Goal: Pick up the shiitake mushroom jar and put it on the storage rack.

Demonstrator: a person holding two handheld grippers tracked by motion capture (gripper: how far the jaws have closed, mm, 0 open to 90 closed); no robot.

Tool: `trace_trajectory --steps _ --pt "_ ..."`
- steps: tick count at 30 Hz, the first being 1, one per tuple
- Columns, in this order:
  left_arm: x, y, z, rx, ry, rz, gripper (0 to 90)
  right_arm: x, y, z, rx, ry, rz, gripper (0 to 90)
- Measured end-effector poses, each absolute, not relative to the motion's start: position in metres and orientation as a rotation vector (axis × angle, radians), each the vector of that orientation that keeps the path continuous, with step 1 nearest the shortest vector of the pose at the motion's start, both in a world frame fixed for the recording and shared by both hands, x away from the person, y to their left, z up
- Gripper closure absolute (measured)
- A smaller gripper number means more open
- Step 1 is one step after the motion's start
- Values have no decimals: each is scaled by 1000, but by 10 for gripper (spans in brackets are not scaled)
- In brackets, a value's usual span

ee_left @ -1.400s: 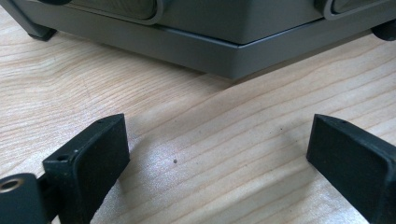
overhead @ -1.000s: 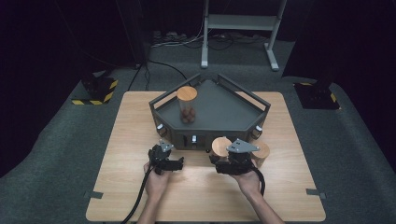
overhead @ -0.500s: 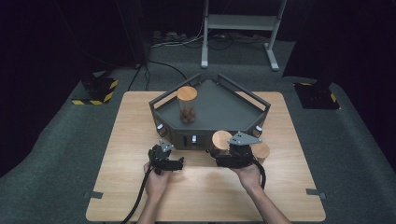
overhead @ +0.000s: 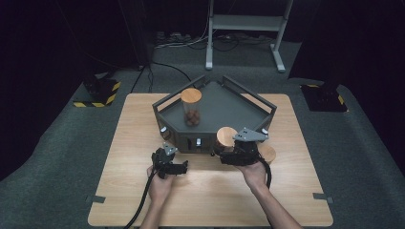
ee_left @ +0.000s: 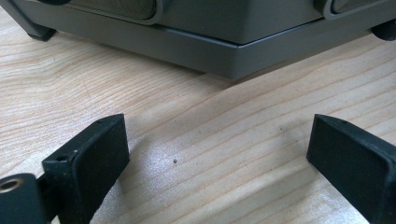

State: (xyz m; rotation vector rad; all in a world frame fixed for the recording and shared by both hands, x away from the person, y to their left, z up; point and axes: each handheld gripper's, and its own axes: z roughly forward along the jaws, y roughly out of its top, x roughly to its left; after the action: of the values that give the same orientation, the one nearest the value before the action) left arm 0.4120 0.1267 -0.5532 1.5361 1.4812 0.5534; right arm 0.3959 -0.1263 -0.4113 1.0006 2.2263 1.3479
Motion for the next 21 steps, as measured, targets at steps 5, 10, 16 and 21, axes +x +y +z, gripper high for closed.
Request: trace_trajectory --steps 5,10,16,21 --pt "412 127 -553 1535 1481 553 54 400 -125 -404 1003 2227 1359 256" --pt "412 127 -553 1545 1479 553 52 407 -125 -397 1011 2224 1376 256" --pt "412 127 -553 1544 1479 553 51 415 -120 -389 1011 2219 1384 256" --pt "412 128 -553 1556 1477 552 51 420 -119 -386 1026 2189 1369 256"
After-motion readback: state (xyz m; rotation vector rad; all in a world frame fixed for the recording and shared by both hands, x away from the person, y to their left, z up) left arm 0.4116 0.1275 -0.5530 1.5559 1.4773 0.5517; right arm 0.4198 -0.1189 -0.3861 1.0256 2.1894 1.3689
